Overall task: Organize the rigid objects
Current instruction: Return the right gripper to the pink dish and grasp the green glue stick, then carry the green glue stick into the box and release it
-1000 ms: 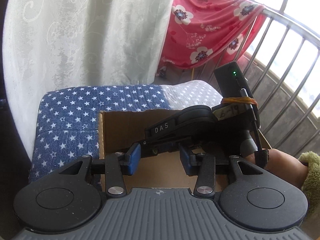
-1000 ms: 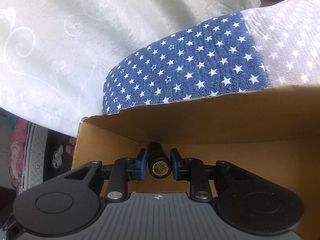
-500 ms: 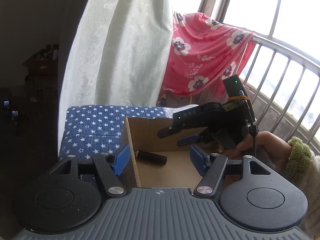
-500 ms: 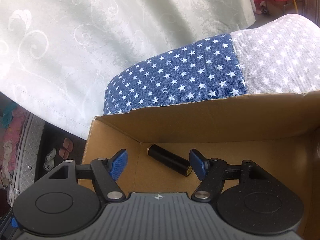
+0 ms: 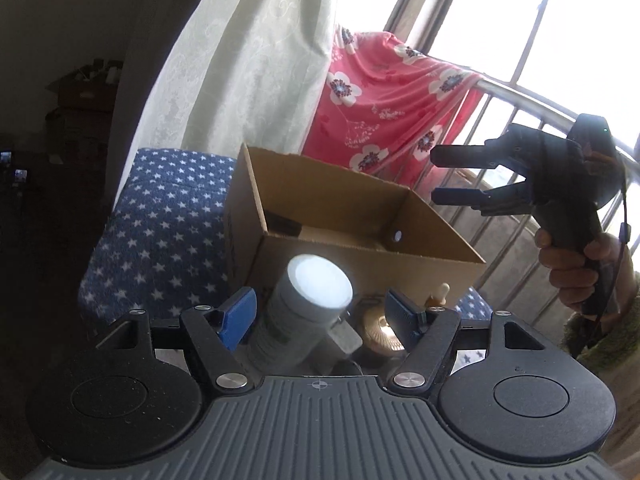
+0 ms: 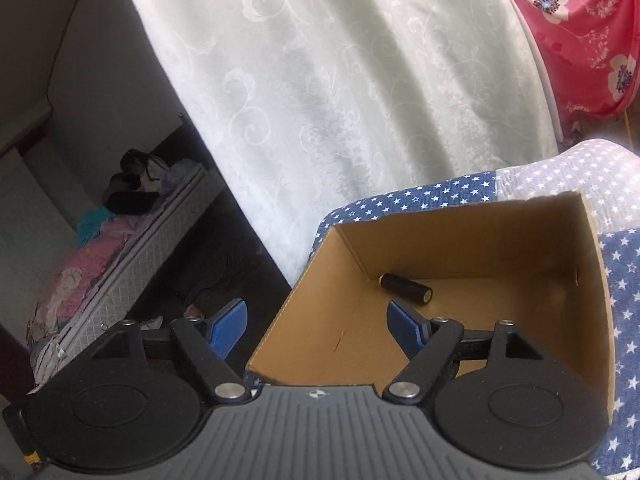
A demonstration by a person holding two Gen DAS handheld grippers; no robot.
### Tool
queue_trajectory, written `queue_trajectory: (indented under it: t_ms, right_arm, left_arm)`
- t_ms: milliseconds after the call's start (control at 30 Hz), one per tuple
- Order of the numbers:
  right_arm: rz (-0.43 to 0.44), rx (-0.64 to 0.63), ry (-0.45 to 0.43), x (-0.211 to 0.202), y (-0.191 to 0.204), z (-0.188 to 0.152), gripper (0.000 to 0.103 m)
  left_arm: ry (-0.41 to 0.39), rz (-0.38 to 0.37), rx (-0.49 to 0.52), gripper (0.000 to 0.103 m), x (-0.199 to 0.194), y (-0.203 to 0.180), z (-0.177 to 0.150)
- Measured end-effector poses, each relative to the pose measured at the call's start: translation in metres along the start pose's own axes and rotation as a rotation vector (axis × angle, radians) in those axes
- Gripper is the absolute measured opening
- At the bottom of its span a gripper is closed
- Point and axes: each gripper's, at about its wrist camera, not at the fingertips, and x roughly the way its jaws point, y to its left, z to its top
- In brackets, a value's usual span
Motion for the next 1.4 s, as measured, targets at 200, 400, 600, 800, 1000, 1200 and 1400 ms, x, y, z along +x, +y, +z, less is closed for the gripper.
queue_trajectory:
  t_ms: [200,400,600,800,1000,1200,1400]
  right_arm:
    - [-0.010,0.032,0.087,0.011,0.000,-0.085,0.074]
    - [0.080,0.117,0.194,0.027,0.001,-0.115,0.060]
    - [0.107,0.211,0.305,0.047,-0.001,-0.126,0.040]
    - [0.074,0.236,0.393,0.064,0.001,-0.129,0.039]
    - [0.091,0.288,0.442,0.071,-0.002,-0.129,0.034]
    - [0.092,0.305,0.457,0.078,-0.002,-0.130,0.033]
    - [0.108,0.347,0.443,0.080,-0.005,-0.136,0.026]
  left_arm:
    - [0.145,-0.067,0.014,0.069,0.021,-0.006,-0.065]
    - [0.147,-0.102,0.035,0.069,0.022,-0.016,-0.087]
    - [0.124,-0.043,0.118,0.060,0.022,-0.034,-0.093]
    - [0.104,0.001,0.178,0.057,0.023,-0.043,-0.100]
    - [0.087,0.022,0.185,0.047,0.022,-0.041,-0.100]
    - [0.095,0.025,0.153,0.039,0.021,-0.034,-0.100]
    - [0.115,0.013,0.106,0.026,0.022,-0.025,-0.100]
